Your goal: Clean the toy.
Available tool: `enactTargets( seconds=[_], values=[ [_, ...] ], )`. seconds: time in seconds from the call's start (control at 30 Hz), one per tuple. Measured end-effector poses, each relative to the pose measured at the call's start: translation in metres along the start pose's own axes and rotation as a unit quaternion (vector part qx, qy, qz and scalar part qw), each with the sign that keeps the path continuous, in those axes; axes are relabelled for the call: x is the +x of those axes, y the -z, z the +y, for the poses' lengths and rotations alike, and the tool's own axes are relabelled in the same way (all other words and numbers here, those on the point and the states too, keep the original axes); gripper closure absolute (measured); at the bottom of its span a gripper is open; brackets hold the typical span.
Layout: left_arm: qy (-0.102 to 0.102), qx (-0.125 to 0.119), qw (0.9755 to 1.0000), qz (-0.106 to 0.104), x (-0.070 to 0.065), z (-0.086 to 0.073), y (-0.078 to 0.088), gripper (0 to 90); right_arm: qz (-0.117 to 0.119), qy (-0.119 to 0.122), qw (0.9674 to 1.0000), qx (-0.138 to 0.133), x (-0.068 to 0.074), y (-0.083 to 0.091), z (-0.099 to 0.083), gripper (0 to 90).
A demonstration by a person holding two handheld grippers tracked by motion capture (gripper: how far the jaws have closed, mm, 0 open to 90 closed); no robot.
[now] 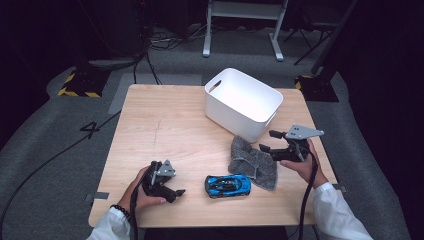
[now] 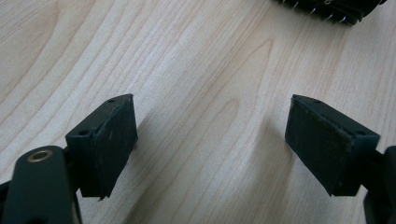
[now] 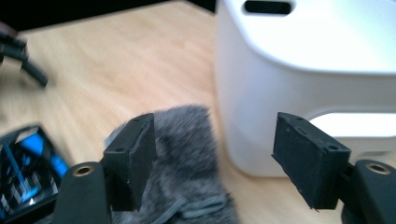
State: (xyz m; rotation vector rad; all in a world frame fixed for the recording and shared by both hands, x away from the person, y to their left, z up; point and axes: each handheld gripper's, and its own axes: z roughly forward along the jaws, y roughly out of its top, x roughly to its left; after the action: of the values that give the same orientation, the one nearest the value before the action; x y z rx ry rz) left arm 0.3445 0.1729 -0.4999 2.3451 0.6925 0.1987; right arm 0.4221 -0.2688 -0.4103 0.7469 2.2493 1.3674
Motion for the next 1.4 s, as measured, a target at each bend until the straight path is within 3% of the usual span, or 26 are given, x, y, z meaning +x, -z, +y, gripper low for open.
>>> enactTargets(
  seconds=[0.1, 0.17, 0.37, 0.53, 0.7, 0.83, 0.93, 1.1, 1.13, 1.17, 1.27, 1.4],
  values=[
    [-0.009, -0.007, 0.9999, 0.011, -0.002, -0.002, -0.002, 15.9, -0.039, -0.017, 0.9991, -0.004, -0.008, 0.003, 0.008, 30.4],
    [-0.011, -0.02, 0.9997, 0.012, -0.003, -0.005, -0.003, 15.1, -0.053, -0.024, 0.9982, -0.011, -0.013, 0.003, 0.014, 30.2],
    [-0.01, -0.03, 0.9994, 0.012, -0.003, -0.007, -0.003, 15.1, -0.106, -0.057, 0.9924, -0.026, -0.029, -0.002, 0.032, 28.5],
    [-0.01, -0.03, 0.9994, 0.012, -0.003, -0.007, -0.003, 15.1, -0.144, -0.066, 0.9873, 0.001, -0.038, -0.019, 0.042, 26.0],
    [-0.01, -0.03, 0.9994, 0.012, -0.003, -0.007, -0.003, 15.1, -0.165, -0.088, 0.982, 0.027, -0.046, -0.039, 0.046, 24.5],
    [-0.01, -0.03, 0.9994, 0.012, -0.003, -0.007, -0.003, 15.1, -0.197, -0.097, 0.9743, 0.051, -0.05, -0.053, 0.046, 20.1],
    [-0.009, -0.03, 0.9994, 0.013, -0.003, -0.007, -0.003, 15.2, -0.194, -0.122, 0.9718, 0.055, -0.056, -0.056, 0.044, 14.8],
    [-0.008, -0.03, 0.9994, 0.014, -0.003, -0.007, -0.003, 15.2, -0.181, -0.147, 0.9698, 0.072, -0.066, -0.056, 0.043, 19.7],
    [-0.008, -0.03, 0.9994, 0.014, -0.004, -0.007, -0.003, 15.2, -0.19, -0.145, 0.9672, 0.086, -0.069, -0.057, 0.041, 19.5],
    [-0.008, -0.03, 0.9994, 0.014, -0.004, -0.007, -0.003, 15.2, -0.186, -0.152, 0.9667, 0.087, -0.071, -0.058, 0.039, 18.8],
    [-0.008, -0.03, 0.9994, 0.014, -0.004, -0.007, -0.003, 15.2, -0.166, -0.17, 0.9674, 0.088, -0.077, -0.057, 0.035, 21.1],
    [-0.008, -0.03, 0.9994, 0.014, -0.004, -0.007, -0.004, 15.2, -0.146, -0.165, 0.9704, 0.099, -0.08, -0.055, 0.036, 28.2]
  ],
)
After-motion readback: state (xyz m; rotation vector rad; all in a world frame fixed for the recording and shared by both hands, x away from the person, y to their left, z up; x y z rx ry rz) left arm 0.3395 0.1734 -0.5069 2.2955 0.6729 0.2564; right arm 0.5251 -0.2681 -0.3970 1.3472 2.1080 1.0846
